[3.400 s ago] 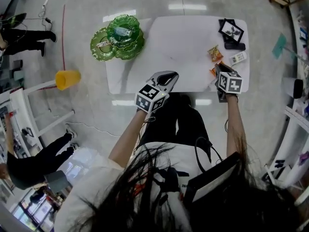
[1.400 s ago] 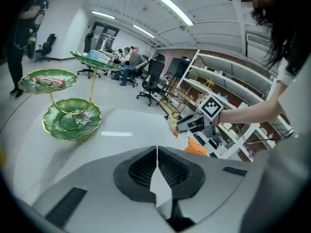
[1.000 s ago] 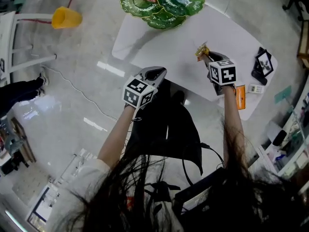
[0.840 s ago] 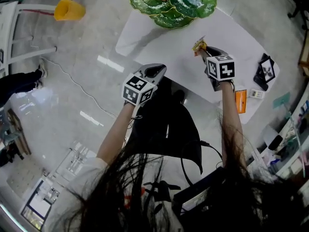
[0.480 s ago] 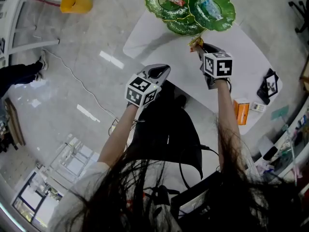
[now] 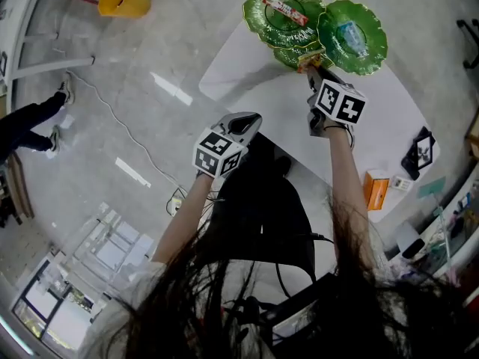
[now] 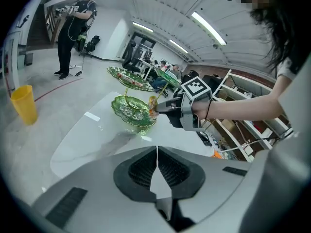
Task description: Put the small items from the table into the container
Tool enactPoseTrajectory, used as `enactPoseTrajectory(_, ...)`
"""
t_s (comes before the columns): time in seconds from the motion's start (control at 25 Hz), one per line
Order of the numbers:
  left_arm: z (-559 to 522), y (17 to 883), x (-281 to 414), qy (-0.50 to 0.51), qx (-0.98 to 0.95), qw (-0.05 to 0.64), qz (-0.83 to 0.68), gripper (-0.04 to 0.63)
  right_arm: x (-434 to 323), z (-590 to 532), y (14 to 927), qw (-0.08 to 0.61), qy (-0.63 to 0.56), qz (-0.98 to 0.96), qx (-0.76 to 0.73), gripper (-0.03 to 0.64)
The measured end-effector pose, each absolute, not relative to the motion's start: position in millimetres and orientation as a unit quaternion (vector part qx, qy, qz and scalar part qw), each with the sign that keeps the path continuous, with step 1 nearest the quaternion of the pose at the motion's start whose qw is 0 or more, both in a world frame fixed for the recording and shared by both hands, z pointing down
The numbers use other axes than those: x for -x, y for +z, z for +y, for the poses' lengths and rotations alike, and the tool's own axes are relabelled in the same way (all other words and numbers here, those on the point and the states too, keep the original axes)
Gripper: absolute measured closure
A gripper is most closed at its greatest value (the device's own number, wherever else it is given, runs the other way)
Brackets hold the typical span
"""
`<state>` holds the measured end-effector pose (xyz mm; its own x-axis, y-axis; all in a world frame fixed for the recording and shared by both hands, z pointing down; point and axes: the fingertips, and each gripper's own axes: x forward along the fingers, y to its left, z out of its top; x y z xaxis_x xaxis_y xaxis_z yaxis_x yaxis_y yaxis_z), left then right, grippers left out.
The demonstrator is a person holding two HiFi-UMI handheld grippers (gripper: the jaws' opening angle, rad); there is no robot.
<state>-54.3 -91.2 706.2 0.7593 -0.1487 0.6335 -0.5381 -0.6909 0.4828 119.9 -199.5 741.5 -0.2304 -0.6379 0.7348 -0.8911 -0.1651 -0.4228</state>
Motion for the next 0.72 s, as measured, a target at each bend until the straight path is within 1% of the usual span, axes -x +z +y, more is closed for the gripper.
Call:
enactPoseTrajectory(0.08, -92, 708, 58, 0.287, -0.873, 0.342, -0.195, 0.584, -121, -210, 737, 0.097, 0.466, -0.628, -0.616, 0.518)
enactPoseTrajectory(0.12, -93, 709, 59, 0.288, -0.873, 0.342, -0.194, 0.584, -121, -214, 737, 0.08, 0.472, -0.625, -0.616, 0.483)
enactPoseTrajectory(0.16, -95, 710, 60, 0.289, -0.873, 0.342, -0.194, 0.584, -120, -216, 737, 0.065, 0.482, -0.621, -0.614, 0.429)
enactPoseTrajectory(0.2, -97, 710, 61, 0.29, -0.873, 0.342, -0.193, 0.584, -120, -217, 738, 0.054, 0.492, -0.617, -0.612, 0.417)
enactPoseTrajectory(0.28, -102, 709, 60, 0.288, -0.874, 0.34, -0.192, 0.584, -120, -218, 739, 0.045, 0.5, -0.611, -0.612, 0.417)
enactPoseTrajectory(0.72, -114, 696, 54, 0.28, -0.883, 0.328, -0.183, 0.584, -119, -194, 736, 0.072, 0.495, -0.614, -0.61, 0.417)
